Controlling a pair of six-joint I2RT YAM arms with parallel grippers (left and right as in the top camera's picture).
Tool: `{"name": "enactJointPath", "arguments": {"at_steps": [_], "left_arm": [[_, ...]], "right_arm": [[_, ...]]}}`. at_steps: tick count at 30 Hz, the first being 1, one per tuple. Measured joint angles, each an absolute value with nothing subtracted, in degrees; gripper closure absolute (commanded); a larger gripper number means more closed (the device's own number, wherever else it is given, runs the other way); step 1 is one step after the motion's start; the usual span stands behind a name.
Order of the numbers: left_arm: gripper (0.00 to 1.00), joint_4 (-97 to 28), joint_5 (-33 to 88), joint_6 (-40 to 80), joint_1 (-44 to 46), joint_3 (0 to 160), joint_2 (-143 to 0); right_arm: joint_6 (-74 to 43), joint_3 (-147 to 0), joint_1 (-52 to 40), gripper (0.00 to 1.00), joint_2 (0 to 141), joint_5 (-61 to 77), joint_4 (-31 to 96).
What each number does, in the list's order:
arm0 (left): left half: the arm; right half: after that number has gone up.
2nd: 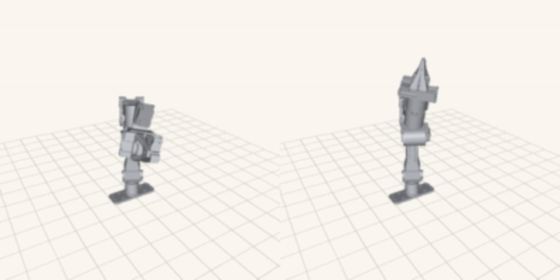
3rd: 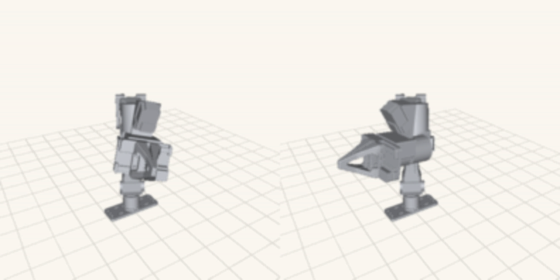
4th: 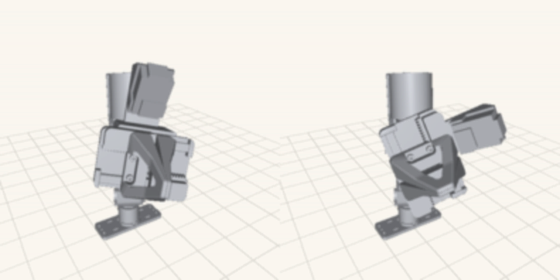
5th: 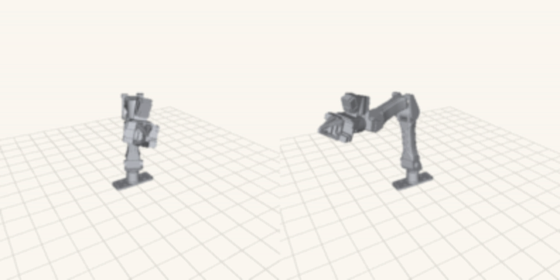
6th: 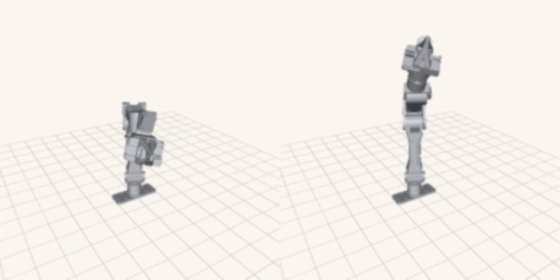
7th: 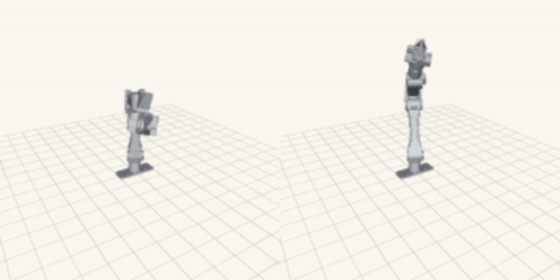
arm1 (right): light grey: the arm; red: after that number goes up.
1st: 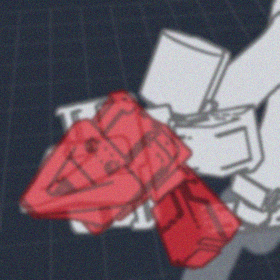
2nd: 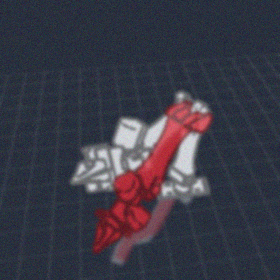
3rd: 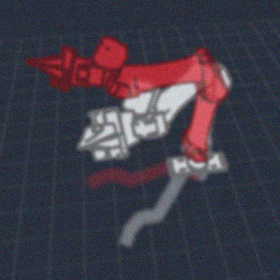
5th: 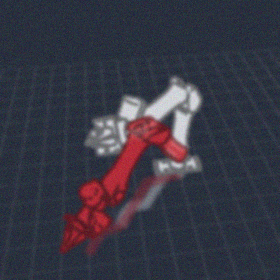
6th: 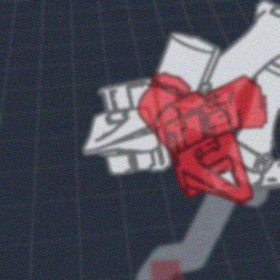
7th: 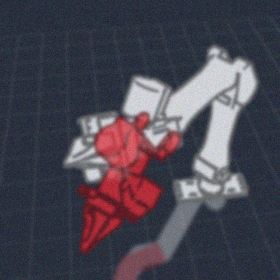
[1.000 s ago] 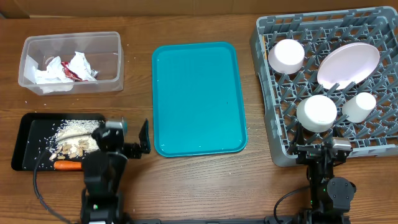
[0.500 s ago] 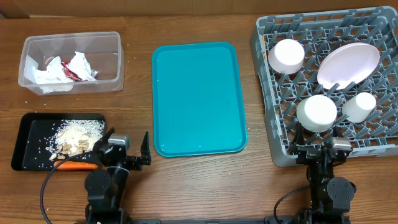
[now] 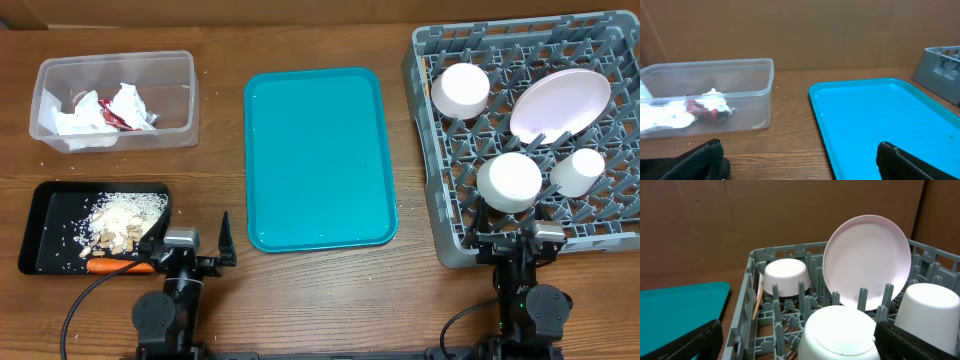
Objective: Sort waste into correct bins and load items into the dishwasher rack
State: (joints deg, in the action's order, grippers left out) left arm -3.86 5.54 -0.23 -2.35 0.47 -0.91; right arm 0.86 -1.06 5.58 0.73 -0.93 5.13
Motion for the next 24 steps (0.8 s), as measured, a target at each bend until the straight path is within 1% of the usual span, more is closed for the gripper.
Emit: {"name": "enactJointPath", "arguments": {"at_steps": [24], "left_arm": [[0.0, -3.9, 5.08, -0.25, -2.39, 0.47, -0.91]], "right_arm": [[0.86, -1.06, 5.58, 0.0, 0.73, -0.91, 5.08]]}}
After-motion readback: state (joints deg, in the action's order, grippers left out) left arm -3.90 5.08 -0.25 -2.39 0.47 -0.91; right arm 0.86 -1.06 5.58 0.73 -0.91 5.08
